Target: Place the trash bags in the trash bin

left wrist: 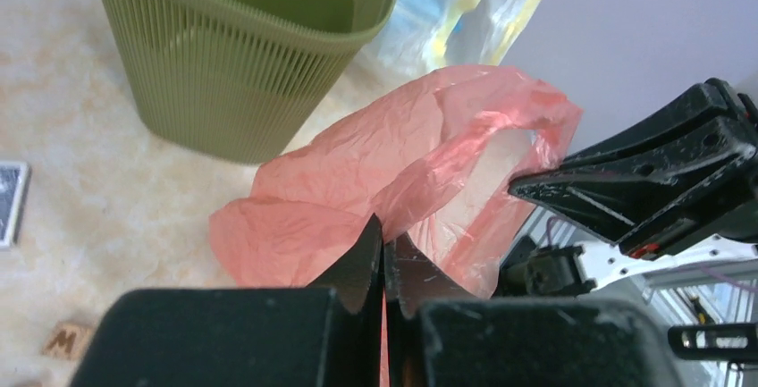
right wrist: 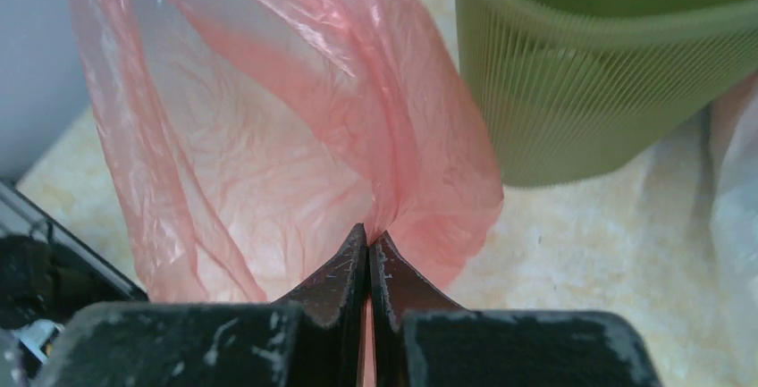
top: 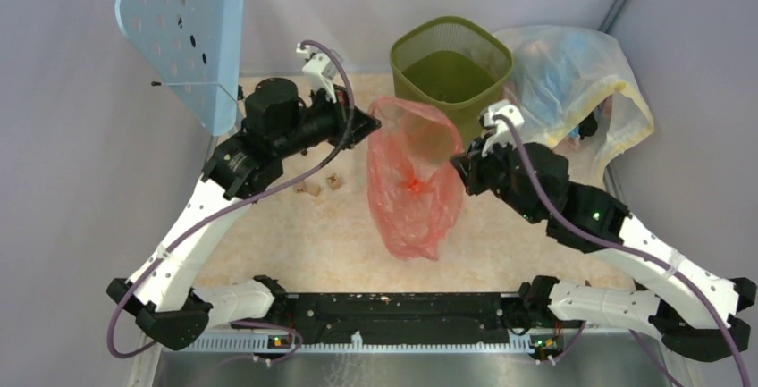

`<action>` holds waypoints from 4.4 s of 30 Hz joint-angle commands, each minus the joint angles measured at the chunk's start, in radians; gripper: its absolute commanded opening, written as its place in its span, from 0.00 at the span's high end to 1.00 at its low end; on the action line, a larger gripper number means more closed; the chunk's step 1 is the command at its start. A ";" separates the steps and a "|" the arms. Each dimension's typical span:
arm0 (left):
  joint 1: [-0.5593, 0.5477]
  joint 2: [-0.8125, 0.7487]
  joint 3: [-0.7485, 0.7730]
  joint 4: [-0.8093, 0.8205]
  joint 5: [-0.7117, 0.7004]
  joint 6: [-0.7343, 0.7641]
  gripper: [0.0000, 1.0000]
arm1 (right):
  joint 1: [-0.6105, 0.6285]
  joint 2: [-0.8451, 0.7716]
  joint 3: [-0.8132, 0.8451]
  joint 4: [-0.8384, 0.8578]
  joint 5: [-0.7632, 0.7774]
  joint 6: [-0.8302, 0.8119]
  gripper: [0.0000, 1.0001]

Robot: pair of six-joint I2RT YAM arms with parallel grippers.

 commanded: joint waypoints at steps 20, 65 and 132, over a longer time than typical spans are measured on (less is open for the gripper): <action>0.000 0.089 0.351 0.379 -0.213 0.074 1.00 | -0.122 0.371 0.841 0.266 0.250 -0.508 1.00; 0.169 0.584 0.631 0.675 -0.142 0.060 1.00 | -0.775 0.761 1.059 0.330 -0.258 -0.169 1.00; 0.193 0.397 0.276 0.645 -0.047 -0.004 1.00 | -0.568 0.555 0.834 -0.345 -0.083 0.037 1.00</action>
